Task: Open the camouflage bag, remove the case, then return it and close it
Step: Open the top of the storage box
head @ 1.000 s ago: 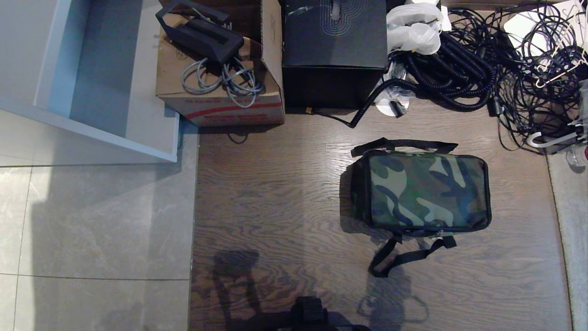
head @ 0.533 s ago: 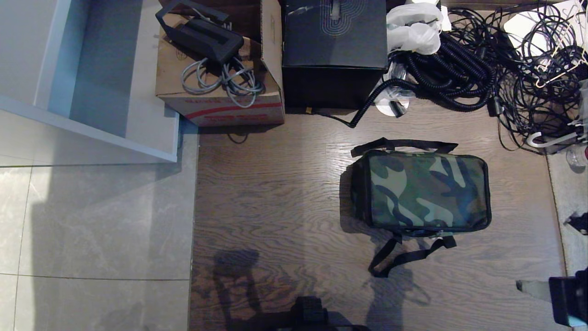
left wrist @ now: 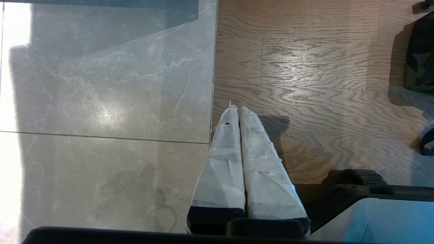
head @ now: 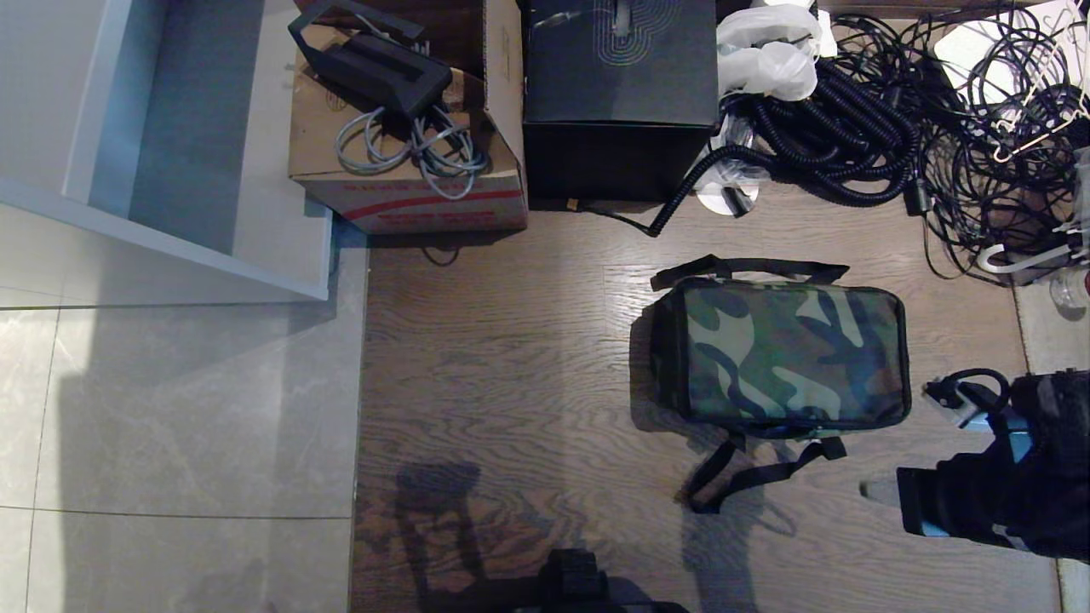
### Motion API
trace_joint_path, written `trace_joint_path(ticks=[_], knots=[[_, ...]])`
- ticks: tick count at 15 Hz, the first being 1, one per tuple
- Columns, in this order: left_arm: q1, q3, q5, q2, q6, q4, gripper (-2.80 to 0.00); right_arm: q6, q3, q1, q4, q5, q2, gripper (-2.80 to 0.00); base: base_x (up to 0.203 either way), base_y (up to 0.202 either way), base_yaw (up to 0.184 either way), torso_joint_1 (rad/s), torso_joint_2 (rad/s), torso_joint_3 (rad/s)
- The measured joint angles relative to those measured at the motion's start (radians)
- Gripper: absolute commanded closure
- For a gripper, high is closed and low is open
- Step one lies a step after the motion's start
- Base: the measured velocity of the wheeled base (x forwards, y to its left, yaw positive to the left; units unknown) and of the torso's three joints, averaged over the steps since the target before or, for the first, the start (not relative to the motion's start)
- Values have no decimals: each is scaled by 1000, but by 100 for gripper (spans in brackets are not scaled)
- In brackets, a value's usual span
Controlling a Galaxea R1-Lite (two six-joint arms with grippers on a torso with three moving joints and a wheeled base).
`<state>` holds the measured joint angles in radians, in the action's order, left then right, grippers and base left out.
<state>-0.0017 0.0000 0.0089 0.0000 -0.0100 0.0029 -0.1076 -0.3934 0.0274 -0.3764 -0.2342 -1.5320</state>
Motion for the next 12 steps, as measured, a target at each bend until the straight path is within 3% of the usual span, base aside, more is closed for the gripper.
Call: trace_joint_path(ticks=[4,8,12], knots=[[0,0,0,0,0,0,0,-14,16,0,-265,-18,-163,0,0,0,0,0,0,0],[0,0,0,0,0,0,0,-24,10,-1,-357,-16,-283,0,0,0,0,0,0,0],[0,0,0,0,0,0,0,-106,0,-4,-546,-7,-398,0,0,0,0,0,0,0]])
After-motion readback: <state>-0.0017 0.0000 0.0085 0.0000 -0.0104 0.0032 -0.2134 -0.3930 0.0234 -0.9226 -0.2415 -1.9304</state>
